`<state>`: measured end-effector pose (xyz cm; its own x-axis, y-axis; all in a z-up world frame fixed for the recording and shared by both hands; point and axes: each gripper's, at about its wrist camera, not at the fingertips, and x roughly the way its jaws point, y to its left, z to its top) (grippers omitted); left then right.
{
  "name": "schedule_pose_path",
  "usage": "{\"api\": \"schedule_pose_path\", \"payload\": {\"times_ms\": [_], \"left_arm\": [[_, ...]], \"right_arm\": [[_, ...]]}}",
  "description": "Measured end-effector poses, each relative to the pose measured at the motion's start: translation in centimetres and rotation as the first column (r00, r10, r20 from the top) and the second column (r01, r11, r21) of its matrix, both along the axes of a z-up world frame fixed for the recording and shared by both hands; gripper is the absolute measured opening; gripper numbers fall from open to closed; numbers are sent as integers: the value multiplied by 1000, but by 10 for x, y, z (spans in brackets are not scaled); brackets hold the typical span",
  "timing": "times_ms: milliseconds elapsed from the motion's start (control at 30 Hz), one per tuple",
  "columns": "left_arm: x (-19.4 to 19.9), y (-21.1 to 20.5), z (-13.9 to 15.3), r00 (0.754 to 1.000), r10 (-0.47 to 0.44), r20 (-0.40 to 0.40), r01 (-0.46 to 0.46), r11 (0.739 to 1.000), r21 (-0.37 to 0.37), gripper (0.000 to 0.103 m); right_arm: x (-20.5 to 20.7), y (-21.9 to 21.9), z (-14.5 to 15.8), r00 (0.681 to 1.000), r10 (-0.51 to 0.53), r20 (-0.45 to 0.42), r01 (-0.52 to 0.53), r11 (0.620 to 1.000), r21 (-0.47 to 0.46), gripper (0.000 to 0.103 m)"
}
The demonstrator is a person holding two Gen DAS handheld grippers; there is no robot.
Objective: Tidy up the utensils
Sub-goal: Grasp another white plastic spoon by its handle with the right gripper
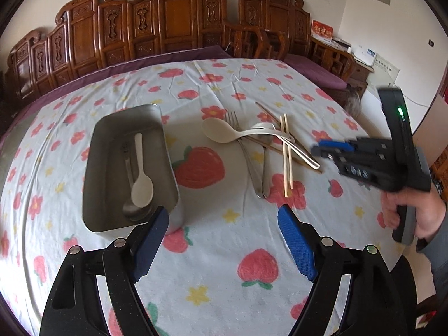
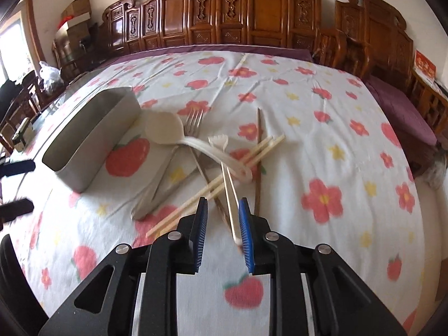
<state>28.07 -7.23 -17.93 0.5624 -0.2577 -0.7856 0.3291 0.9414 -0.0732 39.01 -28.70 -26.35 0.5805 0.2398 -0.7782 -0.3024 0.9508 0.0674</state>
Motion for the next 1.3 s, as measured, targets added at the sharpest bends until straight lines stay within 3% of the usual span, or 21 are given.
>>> {"api": "schedule_pose_path", "payload": {"times_ms": [100, 167, 333, 767, 1000, 1300], "left_arm": [[2, -3, 1, 1000, -3, -1, 3, 1000, 1, 77], [2, -5, 2, 1000, -3, 1, 3, 1000, 3, 77], [6, -4, 1, 1000, -3, 0, 3, 1000, 10, 77], [8, -1, -8, 1000, 6, -19, -6, 1000, 12, 77], [10, -7, -12, 1000, -2, -23, 2, 1000, 15, 77], [24, -20, -22, 999, -3, -50, 4, 1000, 6, 77]], "right_arm": [[16, 10, 5, 1000, 22, 0, -22, 1000, -15, 26], [30, 18, 6, 999, 39, -4, -39, 999, -36, 32], [54, 32, -4, 997, 63, -38, -66, 993, -95, 32], [68, 55, -20, 993, 100, -66, -113, 966, -234, 32], [63, 51, -14, 992, 103, -68, -116, 970, -216, 7], [36, 32, 13, 995, 96, -32, -99, 988, -115, 3]]}}
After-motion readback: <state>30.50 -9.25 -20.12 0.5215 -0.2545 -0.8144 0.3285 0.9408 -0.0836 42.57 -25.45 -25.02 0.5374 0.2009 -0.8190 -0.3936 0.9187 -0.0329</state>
